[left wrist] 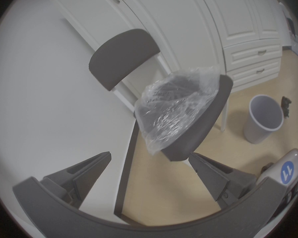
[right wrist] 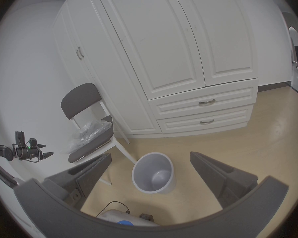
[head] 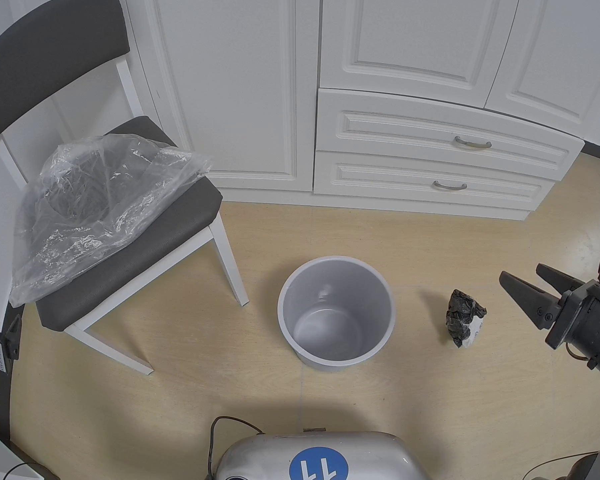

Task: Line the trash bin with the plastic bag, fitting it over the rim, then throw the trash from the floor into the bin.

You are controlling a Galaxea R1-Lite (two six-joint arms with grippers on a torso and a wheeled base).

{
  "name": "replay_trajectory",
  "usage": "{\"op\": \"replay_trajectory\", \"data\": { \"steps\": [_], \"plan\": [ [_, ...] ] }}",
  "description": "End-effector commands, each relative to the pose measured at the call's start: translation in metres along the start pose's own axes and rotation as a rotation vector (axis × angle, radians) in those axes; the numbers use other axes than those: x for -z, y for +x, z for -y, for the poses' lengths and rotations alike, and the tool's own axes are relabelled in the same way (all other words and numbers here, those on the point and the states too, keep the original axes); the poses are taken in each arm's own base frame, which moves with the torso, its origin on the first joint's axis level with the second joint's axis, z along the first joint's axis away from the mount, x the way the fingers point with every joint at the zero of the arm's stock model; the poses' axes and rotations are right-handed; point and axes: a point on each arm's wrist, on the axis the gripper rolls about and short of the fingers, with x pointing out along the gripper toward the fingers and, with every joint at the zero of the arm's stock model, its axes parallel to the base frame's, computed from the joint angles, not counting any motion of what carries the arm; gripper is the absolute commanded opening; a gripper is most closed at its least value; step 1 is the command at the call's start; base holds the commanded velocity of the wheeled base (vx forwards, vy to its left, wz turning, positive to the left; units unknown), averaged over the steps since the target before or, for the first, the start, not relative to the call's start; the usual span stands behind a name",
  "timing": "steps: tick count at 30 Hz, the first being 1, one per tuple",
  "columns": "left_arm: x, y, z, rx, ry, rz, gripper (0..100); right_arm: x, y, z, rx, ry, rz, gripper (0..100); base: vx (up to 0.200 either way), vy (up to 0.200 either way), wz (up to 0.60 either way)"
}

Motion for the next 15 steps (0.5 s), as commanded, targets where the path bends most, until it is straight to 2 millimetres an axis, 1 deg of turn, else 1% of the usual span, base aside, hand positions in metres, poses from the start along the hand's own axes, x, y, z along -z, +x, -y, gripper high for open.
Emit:
{"op": "replay_trajectory", "data": {
  "steps": [1,2,3,7,10,11,12,15],
  "plan": [
    [0.006,0.013,-0.004,-0.061,0.027,-0.101,100,0.004,0.005,-0.001,0.003,-0.001,-0.027,100,0.0,0.0,0.0],
    [0.006,0.013,-0.004,-0.061,0.027,-0.101,100,0.004,0.005,-0.001,0.003,-0.001,-0.027,100,0.0,0.0,0.0],
    [0.007,0.025,-0.003,-0.049,0.03,-0.153,100,0.007,0.009,-0.001,0.008,0.003,-0.043,100,0.0,0.0,0.0],
    [0.012,0.037,-0.001,0.007,0.021,-0.196,100,0.012,0.015,-0.001,0.016,0.018,-0.072,100,0.0,0.0,0.0],
    [0.015,0.046,-0.001,0.074,-0.018,-0.192,100,0.015,0.02,-0.001,0.023,0.032,-0.094,100,0.0,0.0,0.0],
    [0.015,0.046,-0.001,0.074,-0.018,-0.192,100,0.015,0.02,-0.001,0.023,0.032,-0.094,100,0.0,0.0,0.0],
    [0.015,0.054,-0.003,0.092,-0.031,-0.189,100,0.016,0.023,-0.002,0.026,0.041,-0.102,100,0.0,0.0,0.0],
    [0.014,0.069,-0.007,0.07,-0.046,-0.174,100,0.018,0.029,-0.002,0.031,0.045,-0.117,100,0.0,0.0,0.0]
  ]
}}
